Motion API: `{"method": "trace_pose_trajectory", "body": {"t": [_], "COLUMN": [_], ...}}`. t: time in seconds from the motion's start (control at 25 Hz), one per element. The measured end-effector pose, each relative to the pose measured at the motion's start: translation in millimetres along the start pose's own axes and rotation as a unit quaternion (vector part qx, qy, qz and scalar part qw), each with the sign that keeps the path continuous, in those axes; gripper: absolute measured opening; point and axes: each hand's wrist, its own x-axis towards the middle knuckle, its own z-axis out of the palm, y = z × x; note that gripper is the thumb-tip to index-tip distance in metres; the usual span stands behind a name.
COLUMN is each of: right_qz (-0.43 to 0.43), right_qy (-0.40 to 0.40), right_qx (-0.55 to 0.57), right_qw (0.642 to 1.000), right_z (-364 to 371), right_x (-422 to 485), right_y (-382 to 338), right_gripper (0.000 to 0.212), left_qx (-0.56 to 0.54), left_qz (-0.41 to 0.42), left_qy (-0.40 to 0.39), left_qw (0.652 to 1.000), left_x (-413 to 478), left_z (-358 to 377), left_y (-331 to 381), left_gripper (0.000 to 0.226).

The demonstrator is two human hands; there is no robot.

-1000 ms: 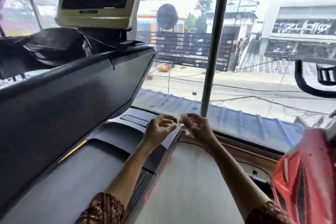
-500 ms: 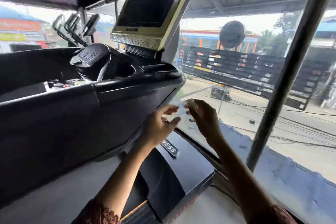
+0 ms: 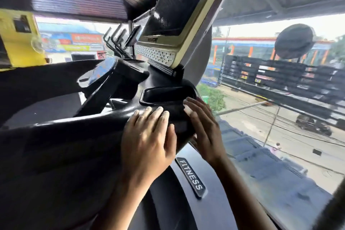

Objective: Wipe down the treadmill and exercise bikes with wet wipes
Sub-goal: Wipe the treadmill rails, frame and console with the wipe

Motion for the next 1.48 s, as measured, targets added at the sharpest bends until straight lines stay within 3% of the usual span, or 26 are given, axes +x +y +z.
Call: {"method": "trace_pose_trajectory", "body": {"t": [0.12, 0.2, 0.32, 0.52, 0.68, 0.8, 0.88, 1.04, 1.16, 1.24, 1.48], "right_qz": [0.072, 0.031, -0.099, -0.006, -0.13, -0.042, -0.034, -0.159, -0.074, -0.065, -0.193], "right_qy": [-0.02, -0.044, -0.064, -0.007, -0.033, -0.01, -0.017, -0.048, -0.049, -0.034, -0.075], "right_qx": [0.07, 0.054, 0.053, 0.151, 0.139, 0.177, 0.136, 0.016, 0.038, 0.013, -0.062], "right_qw": [0.995, 0.997, 0.992, 0.988, 0.981, 0.983, 0.99, 0.986, 0.995, 0.997, 0.976], "right_z": [-13.1, -8.8, -12.6, -18.0, -14.6, -21.1, -19.3, -12.7, -23.6, -22.6, 5.5], "right_x": [20.7, 13.1, -2.8, 14.2, 0.8, 8.6, 6.2, -5.5, -3.3, -3.2, 3.5], "right_y": [18.2, 10.2, 7.0, 33.4, 29.2, 55.8, 42.5, 9.6, 33.5, 29.8, -27.3], "right_gripper": [0.047, 0.048, 0.047, 0.04, 0.036, 0.039, 0.043, 0.041, 0.045, 0.044, 0.044], "left_qx": [0.021, 0.041, 0.064, 0.07, 0.078, 0.073, 0.068, 0.069, 0.072, 0.069, -0.019], "left_qz": [-0.003, -0.019, -0.052, -0.092, -0.116, -0.143, -0.16, -0.164, -0.165, -0.167, -0.245], "left_qy": [-0.004, -0.009, -0.009, 0.006, 0.016, 0.005, -0.001, -0.008, -0.015, -0.028, 0.061], "left_qw": [1.0, 0.999, 0.997, 0.993, 0.99, 0.987, 0.985, 0.984, 0.984, 0.983, 0.967], "left_x": [2.7, 4.1, 3.7, 3.2, 3.3, 2.7, 3.1, 3.0, 0.7, 0.2, -5.3], "left_z": [0.7, 2.0, 6.2, 6.8, 9.3, 9.5, 8.4, 7.9, 8.5, 6.6, -15.9], "left_y": [6.6, 10.3, 19.0, 30.1, 36.3, 39.7, 42.0, 41.1, 42.1, 41.2, 31.4], "left_gripper": [0.029, 0.032, 0.035, 0.032, 0.03, 0.031, 0.031, 0.033, 0.034, 0.034, 0.031]}}
